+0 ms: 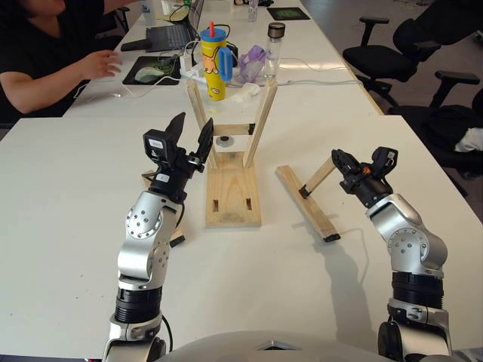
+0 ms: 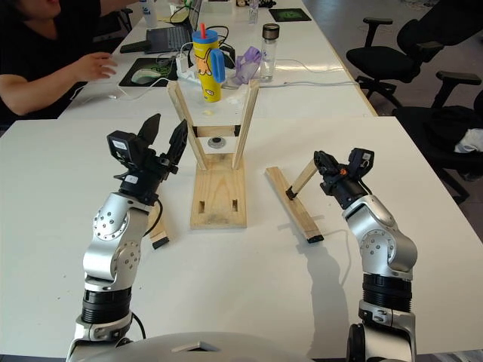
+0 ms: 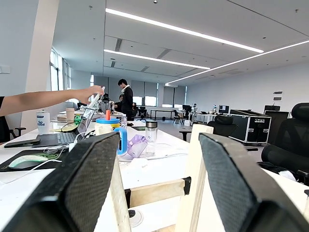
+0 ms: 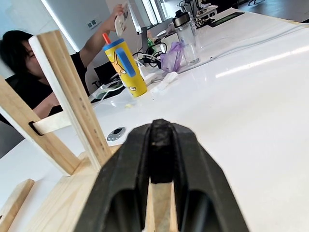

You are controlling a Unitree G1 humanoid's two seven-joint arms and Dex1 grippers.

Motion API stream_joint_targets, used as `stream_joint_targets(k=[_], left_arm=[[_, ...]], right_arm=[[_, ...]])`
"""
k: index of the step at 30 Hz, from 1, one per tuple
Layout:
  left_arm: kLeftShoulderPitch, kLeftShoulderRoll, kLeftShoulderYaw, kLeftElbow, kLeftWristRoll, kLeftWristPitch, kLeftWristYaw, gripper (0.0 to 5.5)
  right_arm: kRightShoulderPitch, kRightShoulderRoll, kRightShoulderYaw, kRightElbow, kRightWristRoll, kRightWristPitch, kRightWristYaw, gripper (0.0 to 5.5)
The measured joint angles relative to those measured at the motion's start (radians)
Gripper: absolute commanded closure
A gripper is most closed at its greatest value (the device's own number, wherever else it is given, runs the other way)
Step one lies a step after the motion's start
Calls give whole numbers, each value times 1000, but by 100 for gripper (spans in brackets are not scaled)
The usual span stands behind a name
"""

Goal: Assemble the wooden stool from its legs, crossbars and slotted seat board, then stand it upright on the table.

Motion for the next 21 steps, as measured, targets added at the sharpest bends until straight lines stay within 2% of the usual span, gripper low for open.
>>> stream_joint_targets(k=[17, 21], left_arm=[[0, 1, 2, 2, 4, 2, 3, 247], [0, 3, 1, 0, 8, 8, 5, 247]], right_arm=[[-27, -22, 47, 34, -124, -53, 60, 505], [36, -15, 91, -27, -192, -120, 50, 505]])
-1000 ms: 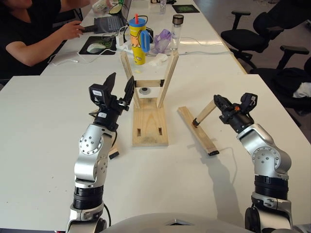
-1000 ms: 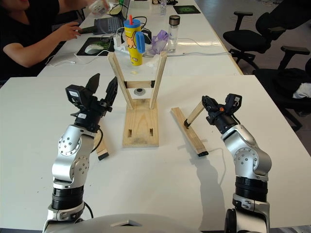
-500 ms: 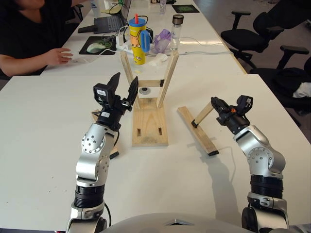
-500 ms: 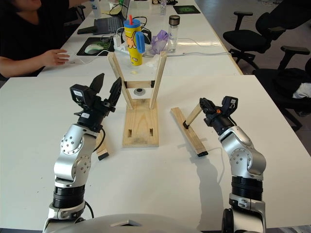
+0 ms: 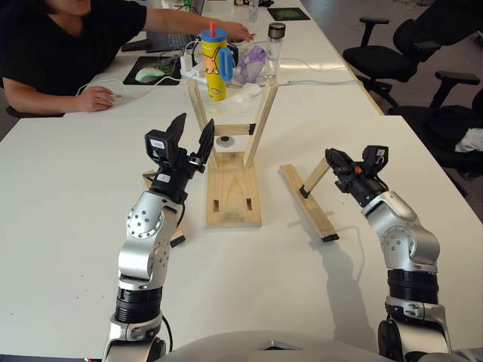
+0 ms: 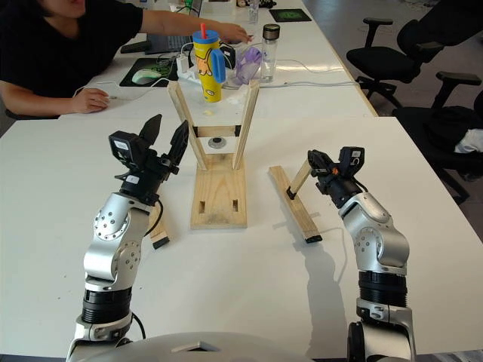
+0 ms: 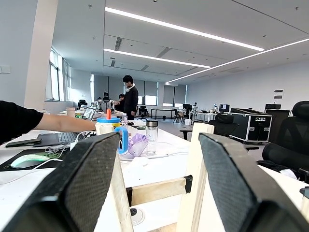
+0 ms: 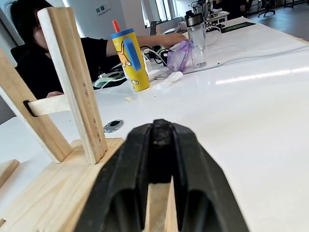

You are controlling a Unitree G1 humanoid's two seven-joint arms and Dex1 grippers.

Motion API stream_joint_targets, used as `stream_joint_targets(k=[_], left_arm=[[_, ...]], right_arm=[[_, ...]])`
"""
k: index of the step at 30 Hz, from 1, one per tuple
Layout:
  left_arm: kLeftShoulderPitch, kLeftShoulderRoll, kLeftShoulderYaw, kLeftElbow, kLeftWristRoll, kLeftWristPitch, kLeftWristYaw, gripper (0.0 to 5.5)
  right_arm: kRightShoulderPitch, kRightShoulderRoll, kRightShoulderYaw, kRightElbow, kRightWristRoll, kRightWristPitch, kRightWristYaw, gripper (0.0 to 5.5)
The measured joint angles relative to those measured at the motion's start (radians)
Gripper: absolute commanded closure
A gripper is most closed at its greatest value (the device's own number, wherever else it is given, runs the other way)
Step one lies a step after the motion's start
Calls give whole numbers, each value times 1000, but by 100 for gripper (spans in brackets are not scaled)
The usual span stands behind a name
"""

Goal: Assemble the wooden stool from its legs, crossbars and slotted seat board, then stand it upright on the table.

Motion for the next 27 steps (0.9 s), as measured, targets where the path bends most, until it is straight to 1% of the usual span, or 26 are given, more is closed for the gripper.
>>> stream_joint_targets(k=[5, 8, 17, 25, 26, 27], left_arm=[[3, 7, -1, -9, 14, 10, 6, 247], [7, 10, -1, -14, 18, 12, 8, 247], [13, 3, -16, -13, 28, 13, 16, 247], [12, 0, -17, -5, 30, 11, 17, 247], [12, -1, -17, -1, 30, 11, 17, 247], [12, -2, -17, 2, 32, 10, 17, 247]], right_arm=[[116, 47, 57, -108, -99, -96, -74, 505], [144, 63, 74, -121, -135, -127, -100, 505], [47, 57, 100, -51, -173, -102, -108, 505], [29, 58, 118, -43, -205, -103, -108, 505], [25, 58, 123, -41, -207, -103, -109, 469], [21, 58, 127, -41, -212, -102, -109, 466]])
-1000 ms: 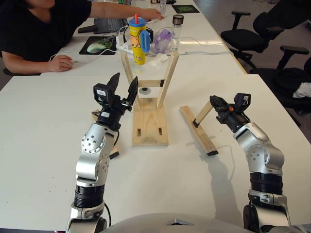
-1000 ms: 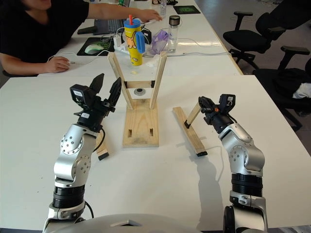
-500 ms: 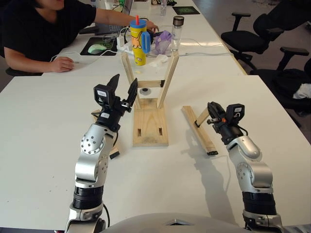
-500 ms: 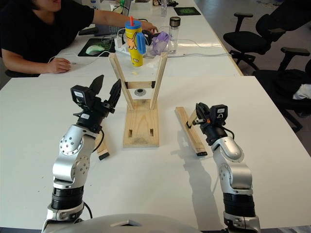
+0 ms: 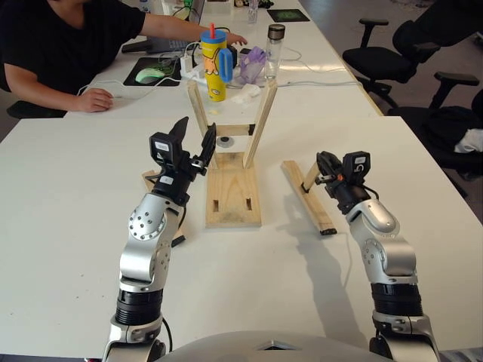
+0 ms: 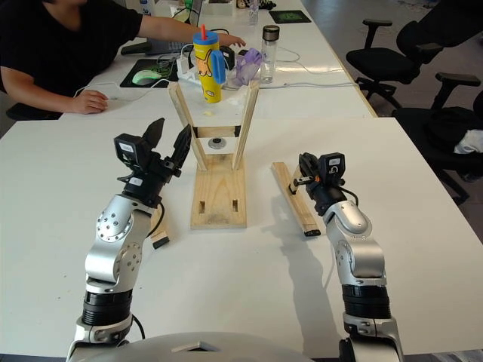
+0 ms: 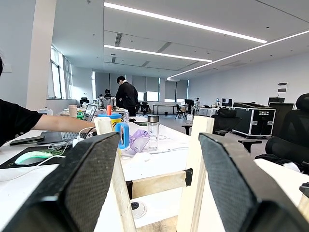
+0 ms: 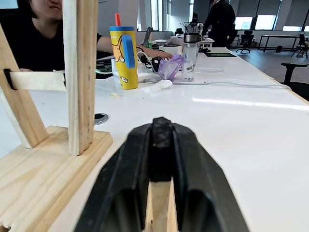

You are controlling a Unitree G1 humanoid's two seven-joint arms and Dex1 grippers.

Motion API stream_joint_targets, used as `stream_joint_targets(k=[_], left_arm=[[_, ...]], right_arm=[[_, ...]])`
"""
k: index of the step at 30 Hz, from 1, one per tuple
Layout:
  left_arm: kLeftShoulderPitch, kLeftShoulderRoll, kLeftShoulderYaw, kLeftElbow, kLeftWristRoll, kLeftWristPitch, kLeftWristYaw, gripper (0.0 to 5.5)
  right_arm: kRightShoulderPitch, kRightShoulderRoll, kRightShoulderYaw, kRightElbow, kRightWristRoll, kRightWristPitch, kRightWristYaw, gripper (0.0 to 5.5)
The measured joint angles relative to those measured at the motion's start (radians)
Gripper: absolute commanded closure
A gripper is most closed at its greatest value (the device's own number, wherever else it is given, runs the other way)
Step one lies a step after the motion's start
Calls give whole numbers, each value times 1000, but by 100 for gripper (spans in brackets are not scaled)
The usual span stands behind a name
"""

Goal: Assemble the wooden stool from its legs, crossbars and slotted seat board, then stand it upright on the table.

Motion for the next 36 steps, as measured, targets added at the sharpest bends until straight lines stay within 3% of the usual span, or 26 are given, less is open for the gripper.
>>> stream_joint_targets(k=[5, 14, 21, 27, 36], left_arm=[[0, -4, -2, 7, 7, -4, 1, 247], [6, -11, -5, 7, 18, -21, 9, 247], [27, -29, -18, 9, 35, -38, 28, 247], [28, -38, -22, 21, 39, -41, 34, 247], [28, -42, -31, 26, 39, -40, 35, 247]], right_arm=[[4, 2, 6, 38, -20, 69, -1, 383], [-89, 1, -66, -40, 28, 111, -1, 383], [-391, -6, -161, -39, 173, 209, -20, 383], [-455, -21, -146, 48, 159, 203, -4, 479], [-354, -7, -76, 69, 88, 199, 1, 479]])
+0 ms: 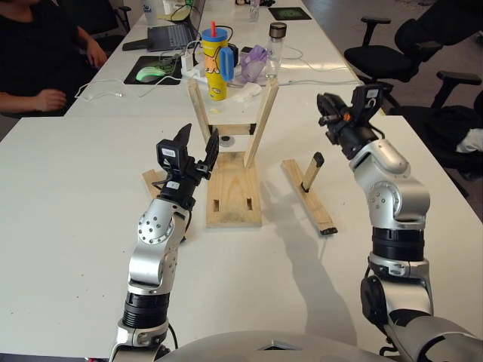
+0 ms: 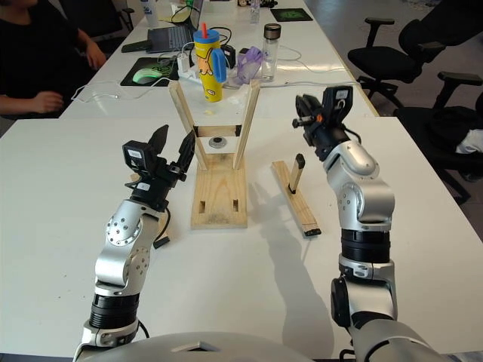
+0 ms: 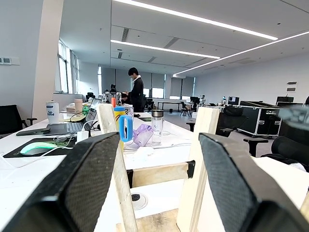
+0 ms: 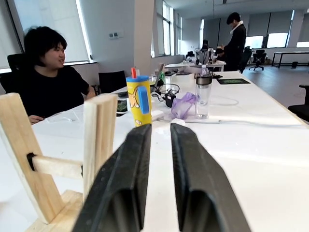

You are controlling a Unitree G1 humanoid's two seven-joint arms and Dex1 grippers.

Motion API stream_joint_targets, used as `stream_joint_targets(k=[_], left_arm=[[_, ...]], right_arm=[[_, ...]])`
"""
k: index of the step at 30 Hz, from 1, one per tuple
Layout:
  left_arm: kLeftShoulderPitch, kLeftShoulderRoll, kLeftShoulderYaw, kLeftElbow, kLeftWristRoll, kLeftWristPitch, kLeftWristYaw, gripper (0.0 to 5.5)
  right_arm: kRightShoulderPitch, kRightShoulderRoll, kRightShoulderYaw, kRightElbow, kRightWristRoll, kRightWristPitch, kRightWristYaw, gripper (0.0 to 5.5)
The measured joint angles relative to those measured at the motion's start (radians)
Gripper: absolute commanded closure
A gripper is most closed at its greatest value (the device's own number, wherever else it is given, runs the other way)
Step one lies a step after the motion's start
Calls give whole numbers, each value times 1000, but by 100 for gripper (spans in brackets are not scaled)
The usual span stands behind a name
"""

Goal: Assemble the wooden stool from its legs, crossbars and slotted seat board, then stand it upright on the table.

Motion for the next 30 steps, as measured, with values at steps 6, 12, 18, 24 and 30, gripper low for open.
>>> stream_joint_targets(k=[6, 12, 18, 24, 30], left_arm=[[0, 0, 2, 4, 2, 0, 2, 247], [0, -1, 1, 9, 6, 0, 1, 247], [-10, -2, 1, 16, 6, -1, -1, 247], [-10, -2, 5, 18, 6, -5, 0, 247], [-12, -5, 1, 28, 7, -11, 1, 247]], right_arm=[[-23, 4, 7, -11, -4, -27, 16, 479], [-108, 6, 34, -37, -55, -111, 25, 479], [34, 30, 104, 140, -157, -69, -44, 479], [35, 47, 79, 160, -148, -104, -19, 479], [39, 41, 73, 161, -160, -181, -2, 479]])
